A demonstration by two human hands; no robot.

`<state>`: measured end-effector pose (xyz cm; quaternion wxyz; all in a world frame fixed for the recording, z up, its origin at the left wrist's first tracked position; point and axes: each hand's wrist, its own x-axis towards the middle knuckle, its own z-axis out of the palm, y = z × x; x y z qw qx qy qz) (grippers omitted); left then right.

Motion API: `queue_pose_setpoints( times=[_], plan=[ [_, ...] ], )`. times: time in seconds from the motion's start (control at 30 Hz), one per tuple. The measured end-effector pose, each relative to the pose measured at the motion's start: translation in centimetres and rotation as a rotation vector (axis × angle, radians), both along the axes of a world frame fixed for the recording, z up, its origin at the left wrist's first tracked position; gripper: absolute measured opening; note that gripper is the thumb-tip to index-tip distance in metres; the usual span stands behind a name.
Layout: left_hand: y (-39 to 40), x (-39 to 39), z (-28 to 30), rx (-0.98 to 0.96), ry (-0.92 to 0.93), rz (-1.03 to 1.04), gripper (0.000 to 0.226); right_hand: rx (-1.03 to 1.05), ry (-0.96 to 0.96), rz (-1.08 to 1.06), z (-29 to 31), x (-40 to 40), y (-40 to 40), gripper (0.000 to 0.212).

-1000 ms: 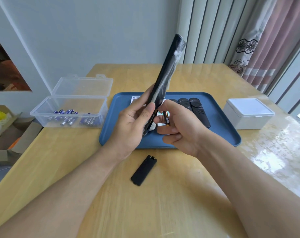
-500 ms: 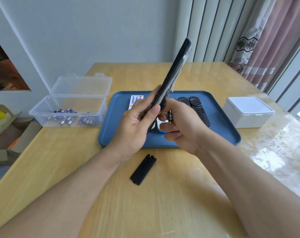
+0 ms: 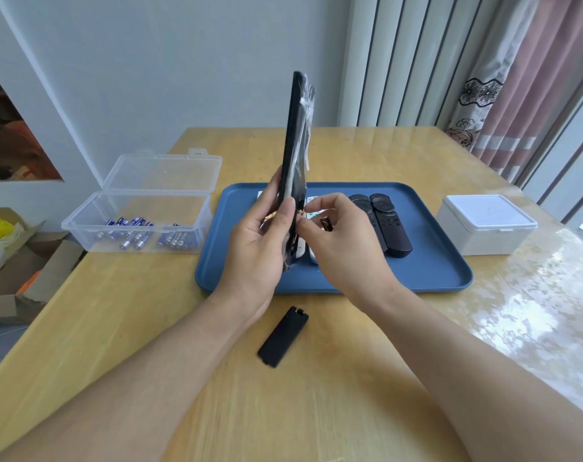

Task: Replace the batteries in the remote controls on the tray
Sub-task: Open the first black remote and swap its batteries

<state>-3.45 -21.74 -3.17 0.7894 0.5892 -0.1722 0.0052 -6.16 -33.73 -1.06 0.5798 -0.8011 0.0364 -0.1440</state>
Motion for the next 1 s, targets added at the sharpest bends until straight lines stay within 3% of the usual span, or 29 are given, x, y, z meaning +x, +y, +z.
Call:
queue_pose_setpoints(
  times=[0.3, 0.4, 0.53, 0.67, 1.0],
  plan=[
    [0.0, 0.2, -0.2, 0.082, -0.071, 0.158, 0.045, -0.051, -0.070, -0.062, 0.4, 0.3, 0.4, 0.018],
    [0.5, 0.7, 0.3, 0.048, 0.007, 0.220, 0.040, 0.056, -0.047, -0.036, 0.7, 0.1, 0.4, 0.014],
    [2.5, 2.4, 0.5, 0.044, 0.187, 0.369, 0.052, 0.264, 0.044, 0.003, 0.6, 0.7, -0.2, 0.010],
    [4.1, 3.7, 0.8, 0.184, 0.315, 0.330, 0.013, 0.270, 0.098, 0.027, 0.1, 1.1, -1.0, 0.022],
    [5.5, 4.1, 0.5, 0.576, 0.160, 0.367, 0.032, 0.323, 0.275, 0.148, 0.3, 0.9, -1.3, 0.015]
  ],
)
